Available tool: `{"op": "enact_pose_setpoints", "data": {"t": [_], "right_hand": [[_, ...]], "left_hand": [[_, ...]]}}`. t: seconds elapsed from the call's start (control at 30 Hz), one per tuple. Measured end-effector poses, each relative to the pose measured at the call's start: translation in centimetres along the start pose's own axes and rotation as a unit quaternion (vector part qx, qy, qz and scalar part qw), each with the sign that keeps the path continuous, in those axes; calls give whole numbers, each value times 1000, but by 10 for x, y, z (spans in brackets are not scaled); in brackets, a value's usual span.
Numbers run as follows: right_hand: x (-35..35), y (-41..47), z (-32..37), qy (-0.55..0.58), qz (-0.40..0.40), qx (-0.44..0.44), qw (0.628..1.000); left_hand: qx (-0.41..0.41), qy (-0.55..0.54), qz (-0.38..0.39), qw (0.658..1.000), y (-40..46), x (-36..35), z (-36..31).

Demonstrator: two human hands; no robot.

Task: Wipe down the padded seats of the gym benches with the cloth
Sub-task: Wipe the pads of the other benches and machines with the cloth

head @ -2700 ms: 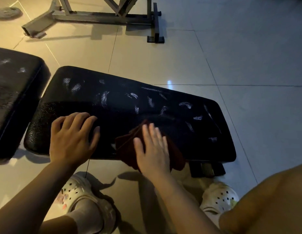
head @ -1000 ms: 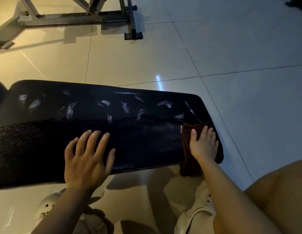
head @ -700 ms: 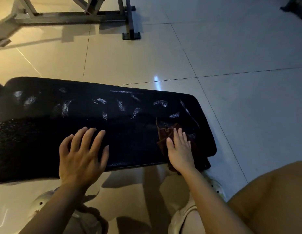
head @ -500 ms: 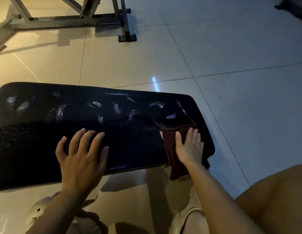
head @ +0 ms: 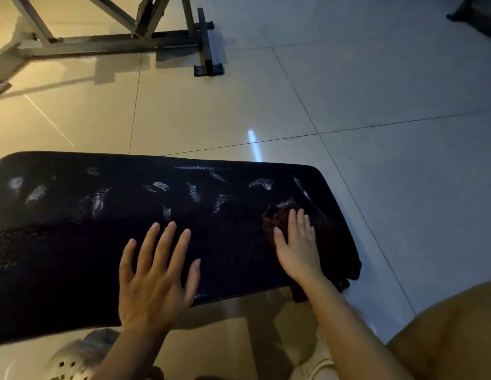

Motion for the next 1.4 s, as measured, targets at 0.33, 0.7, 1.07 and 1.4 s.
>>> {"op": "enact_pose_setpoints", "data": {"t": [0.33,0.7,1.07,1.4], "right_hand": [[12,30,-46,-35,-45,-84,995],[1,-13,-17,-32,-31,-94,995],[9,12,-43,-26,-21,-105,994],[1,-11,-14,-58,-15,-42,997]], "left_hand": [[-6,1,-4,1000,-3,2,0],[-19,-7,-21,1000,-3,-1,0],[-14,-26,-10,1000,-3,1,-2],[-32,-17,-21,999,-3,-2,-2]]}}
Point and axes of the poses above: each hand's wrist, its own y-axis towards the middle knuckle, its own x-axis out of the back of the hand, z = x × y, the point moved 4 cm from there along y, towards the middle knuckle, and after that the axes turned 4 degrees about -x, right-handed, at the moved point
